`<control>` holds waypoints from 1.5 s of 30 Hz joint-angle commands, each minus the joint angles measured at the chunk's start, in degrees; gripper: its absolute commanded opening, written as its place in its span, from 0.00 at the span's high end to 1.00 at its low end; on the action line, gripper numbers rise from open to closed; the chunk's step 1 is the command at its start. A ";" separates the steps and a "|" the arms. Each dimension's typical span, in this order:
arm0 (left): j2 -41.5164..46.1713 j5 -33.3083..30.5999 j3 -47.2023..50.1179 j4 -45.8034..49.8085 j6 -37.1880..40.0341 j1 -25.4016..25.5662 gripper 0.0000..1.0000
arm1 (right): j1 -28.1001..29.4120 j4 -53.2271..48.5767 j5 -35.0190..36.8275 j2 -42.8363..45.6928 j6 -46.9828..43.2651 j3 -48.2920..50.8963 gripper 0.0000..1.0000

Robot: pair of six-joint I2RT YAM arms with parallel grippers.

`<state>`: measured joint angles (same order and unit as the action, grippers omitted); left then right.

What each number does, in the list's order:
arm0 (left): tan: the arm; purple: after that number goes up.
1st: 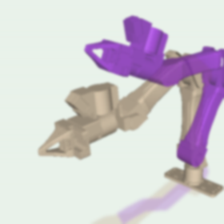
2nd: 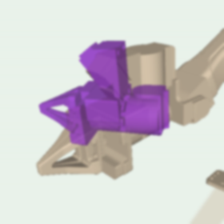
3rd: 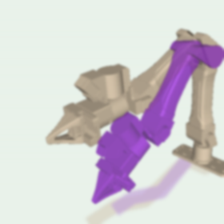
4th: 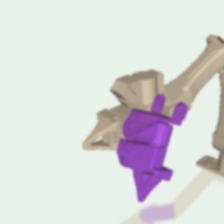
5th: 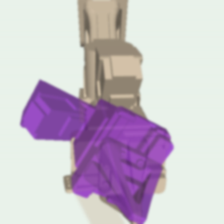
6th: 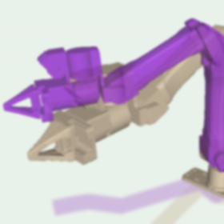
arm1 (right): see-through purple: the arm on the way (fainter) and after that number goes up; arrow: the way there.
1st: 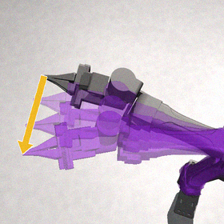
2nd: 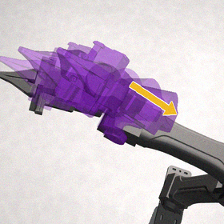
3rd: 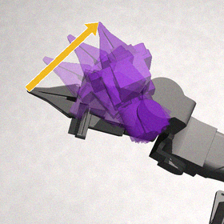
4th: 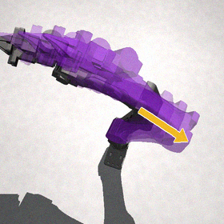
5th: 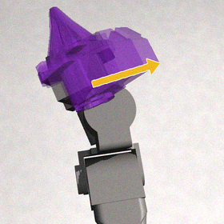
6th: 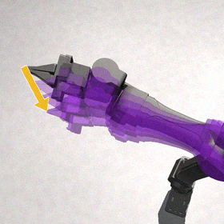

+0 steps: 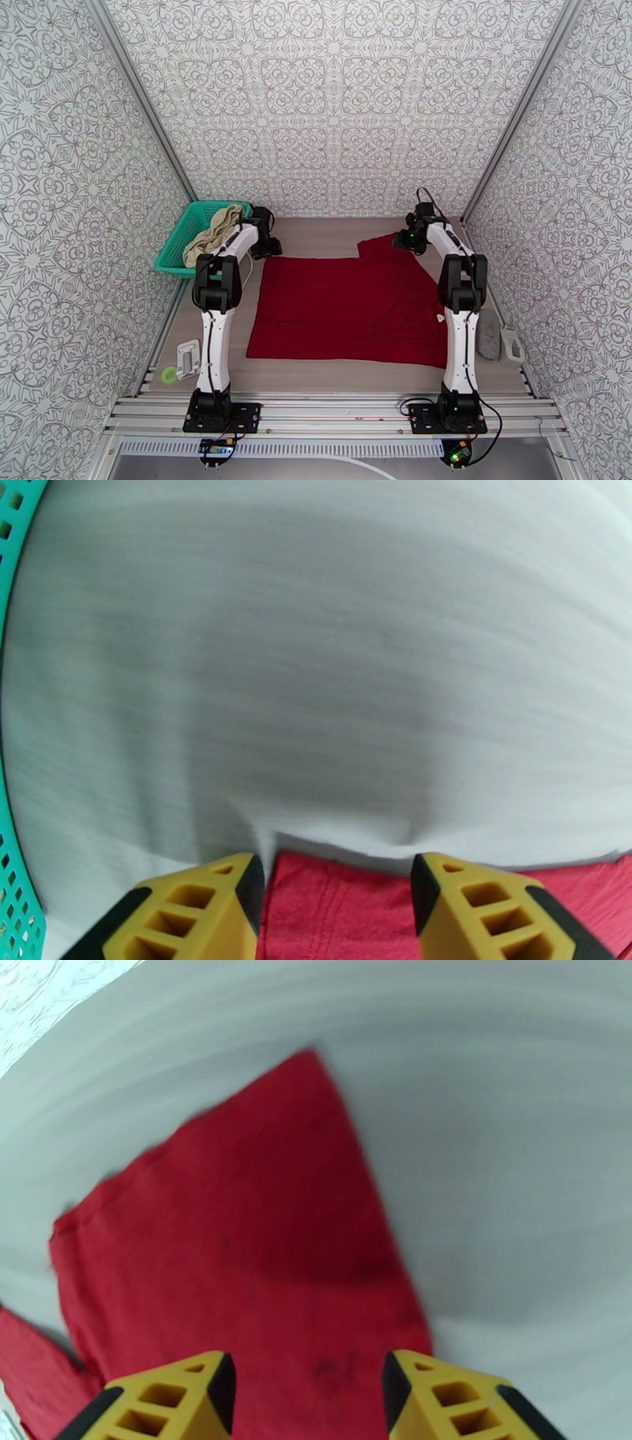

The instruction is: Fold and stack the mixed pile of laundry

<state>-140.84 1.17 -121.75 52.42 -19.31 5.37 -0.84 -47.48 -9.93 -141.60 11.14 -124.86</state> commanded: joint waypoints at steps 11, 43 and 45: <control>-3.21 -0.26 -1.55 2.24 -0.47 0.03 0.54 | 0.72 -15.09 3.82 -15.08 -1.76 -23.79 0.55; 11.98 12.69 16.21 -13.72 3.72 -1.44 1.00 | -1.97 -7.18 -2.08 3.15 -0.26 -7.09 1.00; 12.98 14.56 18.54 -14.96 4.07 -1.84 1.00 | -2.23 -7.05 -2.71 4.53 -0.20 -5.44 1.00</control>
<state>-131.59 10.28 -105.38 42.09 -16.78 4.45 -2.42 -55.77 -10.55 -140.27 9.89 -132.75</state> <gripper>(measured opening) 0.046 0.038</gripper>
